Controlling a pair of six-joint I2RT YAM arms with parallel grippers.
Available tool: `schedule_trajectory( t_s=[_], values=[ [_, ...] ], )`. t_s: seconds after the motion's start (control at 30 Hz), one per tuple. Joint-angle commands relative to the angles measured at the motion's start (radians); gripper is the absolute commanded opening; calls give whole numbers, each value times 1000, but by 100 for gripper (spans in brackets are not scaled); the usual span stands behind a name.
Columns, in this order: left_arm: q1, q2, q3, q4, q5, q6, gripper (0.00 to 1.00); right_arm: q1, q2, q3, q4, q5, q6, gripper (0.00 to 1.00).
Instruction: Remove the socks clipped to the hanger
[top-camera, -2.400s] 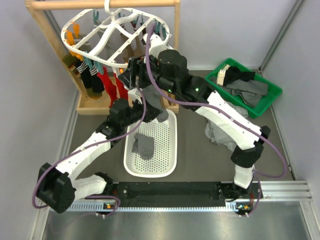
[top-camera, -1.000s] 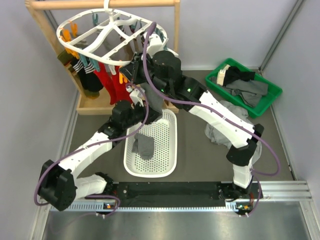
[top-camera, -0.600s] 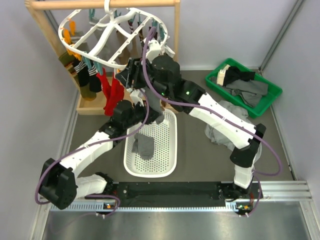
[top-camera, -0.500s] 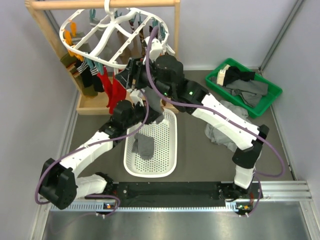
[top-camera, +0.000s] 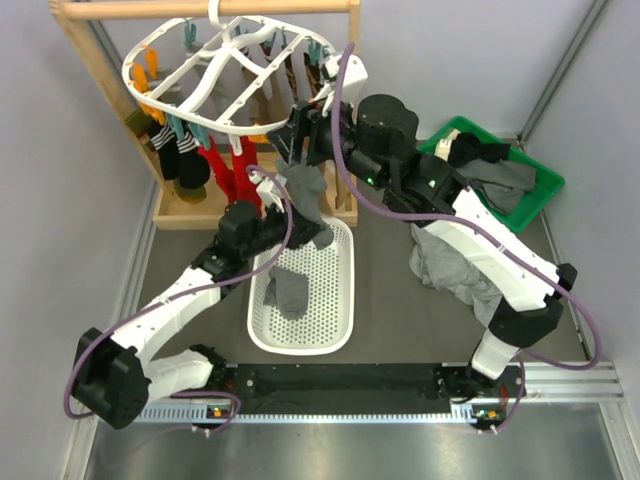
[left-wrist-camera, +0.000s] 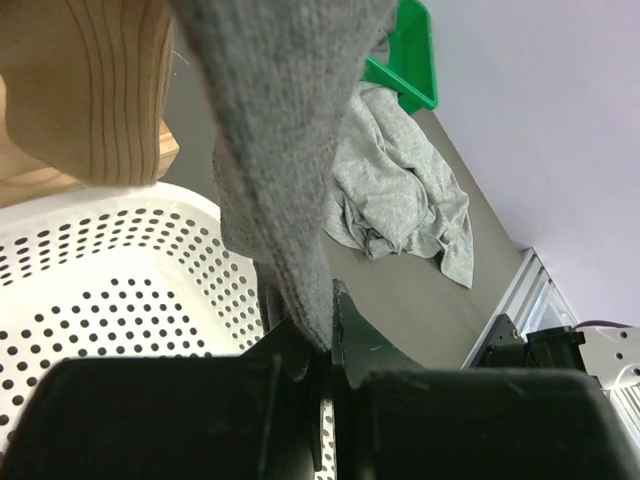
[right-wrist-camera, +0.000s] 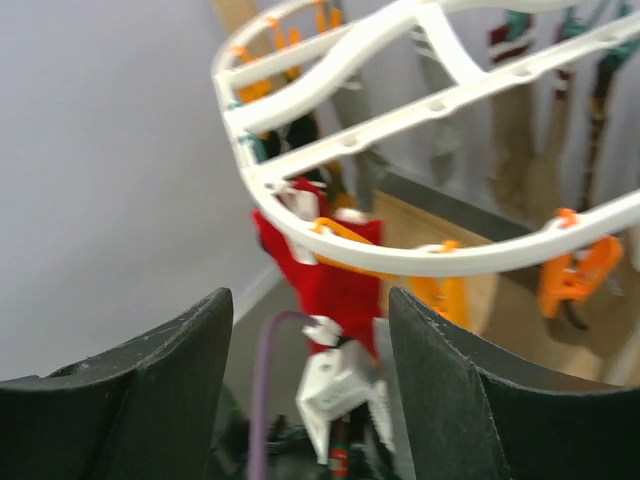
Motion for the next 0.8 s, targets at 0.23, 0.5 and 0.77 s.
schedule_trajectory(
  t_s=[0.23,0.5,0.77],
  values=[
    [1,-59,19,45,18,23,0,-28,55,87,-95,185,-170,61],
    [1,-69,13,45,22,14,0,10,119,118,-96,223,-200,61],
    [0,-89,6,41,27,17,0,30,153,116,-46,212,-202,61]
  ],
)
